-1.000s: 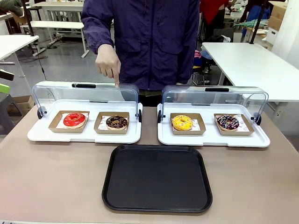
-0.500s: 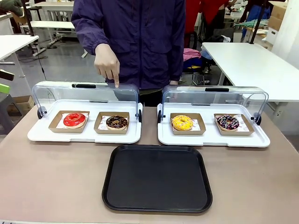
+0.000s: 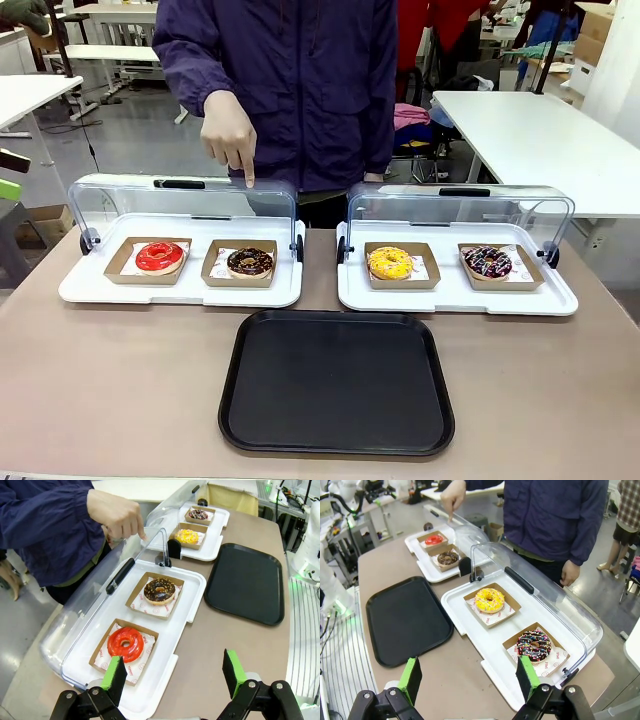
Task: Move the second donut from the left to the tray.
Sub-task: Pick up the Paper togo box containing the Donut indicated by the person and place it on the Handle tray.
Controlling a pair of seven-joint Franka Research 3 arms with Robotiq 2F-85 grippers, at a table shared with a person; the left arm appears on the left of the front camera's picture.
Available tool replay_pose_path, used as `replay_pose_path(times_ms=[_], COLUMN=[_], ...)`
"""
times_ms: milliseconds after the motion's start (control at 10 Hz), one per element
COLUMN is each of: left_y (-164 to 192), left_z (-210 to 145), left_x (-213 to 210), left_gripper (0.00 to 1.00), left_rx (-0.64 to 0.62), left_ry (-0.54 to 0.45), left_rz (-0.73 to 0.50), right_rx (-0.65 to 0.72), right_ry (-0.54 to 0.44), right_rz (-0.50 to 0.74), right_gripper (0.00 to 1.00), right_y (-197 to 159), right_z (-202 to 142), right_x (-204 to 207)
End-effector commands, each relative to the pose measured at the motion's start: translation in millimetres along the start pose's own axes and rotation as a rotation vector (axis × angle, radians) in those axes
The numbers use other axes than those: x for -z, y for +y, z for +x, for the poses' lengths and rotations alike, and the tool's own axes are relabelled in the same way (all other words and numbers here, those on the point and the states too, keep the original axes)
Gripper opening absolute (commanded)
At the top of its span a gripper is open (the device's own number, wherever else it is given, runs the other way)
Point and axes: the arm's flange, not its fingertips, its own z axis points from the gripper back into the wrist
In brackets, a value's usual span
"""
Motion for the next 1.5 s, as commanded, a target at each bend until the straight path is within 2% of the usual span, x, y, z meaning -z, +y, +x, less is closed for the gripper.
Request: replay_pose_path(times_ms=[0, 300, 600, 800, 1400], left_y=[0.0, -1.3, -8.4, -15.9, -41.1], left_z=[0.0, 61.6, 100.0, 104.7, 68.1], left_x=[0.0, 29.3, 95.3, 151.2, 274.5], left_gripper=[1.00, 1.00, 1.00, 1.00, 1.00], left_rx=[0.000, 0.148, 0.286, 0.338, 0.480], left_ry=[0.000, 0.203, 0.438, 0.560, 0.752], left_rz=[0.000, -0.058, -0.185, -0.260, -0.226], right_rx=[-0.026, -0.026, -0.026, -0.026, -0.026], right_ry=[-0.024, -0.024, -0.024, -0.024, -0.024], right_rz=[0.000, 0.000, 0.000, 0.000, 0.000], right_gripper=[1.00, 1.00, 1.00, 1.00, 1.00], right_y=[-3.1, -3.1, -3.1, -3.1, -3.1], right_z=[2.5, 2.5, 2.5, 2.5, 2.5], right_x=[0.4, 0.4, 0.4, 0.4, 0.4])
